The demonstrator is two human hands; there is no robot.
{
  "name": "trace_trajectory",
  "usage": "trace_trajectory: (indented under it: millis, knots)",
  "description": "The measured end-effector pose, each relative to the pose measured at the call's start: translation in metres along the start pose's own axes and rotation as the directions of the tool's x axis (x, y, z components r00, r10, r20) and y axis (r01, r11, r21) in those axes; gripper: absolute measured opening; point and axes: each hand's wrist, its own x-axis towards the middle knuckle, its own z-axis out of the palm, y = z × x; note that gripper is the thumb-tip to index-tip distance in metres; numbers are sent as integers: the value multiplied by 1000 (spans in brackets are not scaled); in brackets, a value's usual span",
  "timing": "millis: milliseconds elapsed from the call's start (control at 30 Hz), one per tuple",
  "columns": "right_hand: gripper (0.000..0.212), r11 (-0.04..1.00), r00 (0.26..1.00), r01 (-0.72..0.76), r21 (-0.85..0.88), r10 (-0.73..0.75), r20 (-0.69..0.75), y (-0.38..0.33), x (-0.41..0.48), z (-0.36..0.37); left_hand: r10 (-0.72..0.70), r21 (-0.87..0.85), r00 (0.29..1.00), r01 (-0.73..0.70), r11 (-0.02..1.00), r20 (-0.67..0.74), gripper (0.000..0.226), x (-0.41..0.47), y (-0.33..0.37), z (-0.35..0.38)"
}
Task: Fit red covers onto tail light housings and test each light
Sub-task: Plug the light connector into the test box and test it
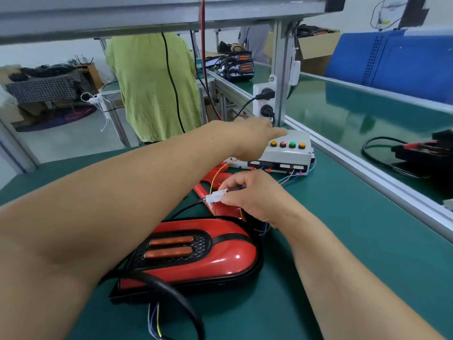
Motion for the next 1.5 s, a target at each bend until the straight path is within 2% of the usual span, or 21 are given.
trace_trajectory:
  millis: [467, 733, 767, 867, 933, 967, 1100, 1167, 1267, 1400, 1500]
  knots:
    - [6, 1000, 1000, 0, 7, 0, 2, -1, -1, 1, 54, -152, 995, -41, 988, 84, 103, 1, -2, 17]
    - [4, 1000, 1000, -23, 1, 23, 6, -5, -4, -1, 72, -147, 983, -47, 988, 170, 101, 11, -4, 5]
    - [7, 1000, 1000, -19, -4, 19, 8, -5, -4, 0, 75, -145, 982, -50, 988, 171, 101, 11, -4, 5]
    - [40, 999, 999, 16, -32, -15, 30, -8, -6, 0, 82, -121, 985, -64, 991, 150, 95, 12, -1, 3]
    - [49, 999, 999, 26, -45, -24, 29, -9, -6, 0, 87, -101, 987, -73, 992, 139, 94, 12, 1, 2]
    - [46, 998, 999, 23, -50, -22, 28, -9, -5, 0, 87, -101, 987, -73, 992, 134, 94, 11, 1, 2]
    - [12, 999, 1000, 8, -52, -7, 15, -4, -2, 0, 78, -132, 989, -61, 989, 128, 95, 10, 1, 6]
    - [5, 1000, 1000, -4, -11, 4, 4, -2, -1, 2, 57, -277, 990, -19, 961, 129, 96, 9, -5, 7]
    - [9, 1000, 1000, -17, 20, 17, 5, -1, 0, 3, 0, -488, 996, 42, 872, 86, 91, 1, -22, 6]
    - [8, 1000, 1000, -16, 27, 15, 16, -1, 1, 3, -93, -478, 994, 108, 872, 53, 84, -14, -40, 11]
    - [16, 1000, 1000, -11, 18, 10, 19, -1, 0, 2, -105, -478, 992, 128, 869, 75, 87, -23, -46, 15]
